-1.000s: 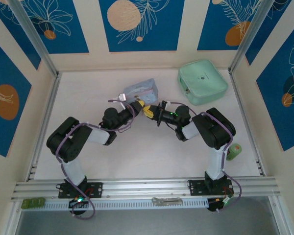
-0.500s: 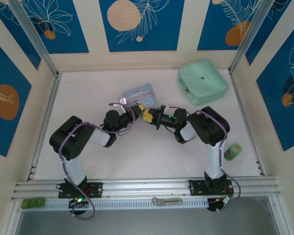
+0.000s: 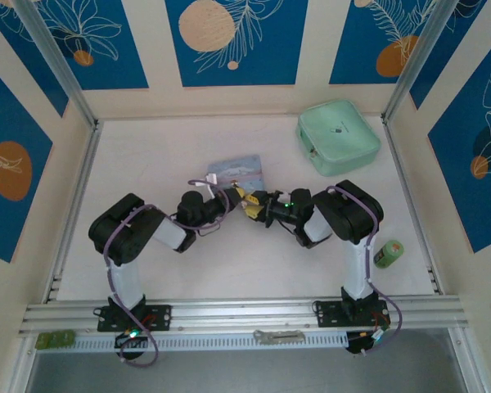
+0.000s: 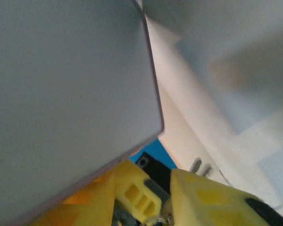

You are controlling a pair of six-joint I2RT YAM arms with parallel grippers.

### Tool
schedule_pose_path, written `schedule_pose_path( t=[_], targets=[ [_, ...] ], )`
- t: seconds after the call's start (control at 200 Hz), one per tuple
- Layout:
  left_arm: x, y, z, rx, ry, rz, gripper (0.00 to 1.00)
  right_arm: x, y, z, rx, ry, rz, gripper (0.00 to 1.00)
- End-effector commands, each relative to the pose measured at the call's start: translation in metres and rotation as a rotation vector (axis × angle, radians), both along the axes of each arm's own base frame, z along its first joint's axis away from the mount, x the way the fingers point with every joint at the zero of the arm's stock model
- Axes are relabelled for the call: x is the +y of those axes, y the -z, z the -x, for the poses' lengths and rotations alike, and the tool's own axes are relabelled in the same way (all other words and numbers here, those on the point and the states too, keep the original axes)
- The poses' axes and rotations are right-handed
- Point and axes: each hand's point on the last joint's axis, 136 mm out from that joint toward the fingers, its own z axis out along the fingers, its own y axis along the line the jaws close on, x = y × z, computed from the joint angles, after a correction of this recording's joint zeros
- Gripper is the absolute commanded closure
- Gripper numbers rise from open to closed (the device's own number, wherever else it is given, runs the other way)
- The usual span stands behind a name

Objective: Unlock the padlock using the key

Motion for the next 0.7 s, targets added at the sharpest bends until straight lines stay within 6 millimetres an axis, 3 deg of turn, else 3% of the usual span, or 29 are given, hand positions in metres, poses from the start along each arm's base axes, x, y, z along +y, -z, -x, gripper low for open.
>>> schedule_pose_path(
  t=[0.0, 0.465, 0.695],
  targets=[
    [-0.013, -0.018, 0.015, -0.096, 0.075, 0.03, 1.0, -0.025, 0.026, -0.003, 0.077, 0.105, 0.098, 0.62],
    [0.008, 0.034, 0.009, 0.087, -0.025, -0.227, 1.0, -0.057, 0.041, 0.032, 0.051, 0.02, 0.335, 0.55],
    [0.011, 0.042, 0.012, 0.107, -0.028, -0.294, 0.96, -0.069, 0.021, 0.034, -0.059, -0.038, 0.53, 0.54]
  ],
)
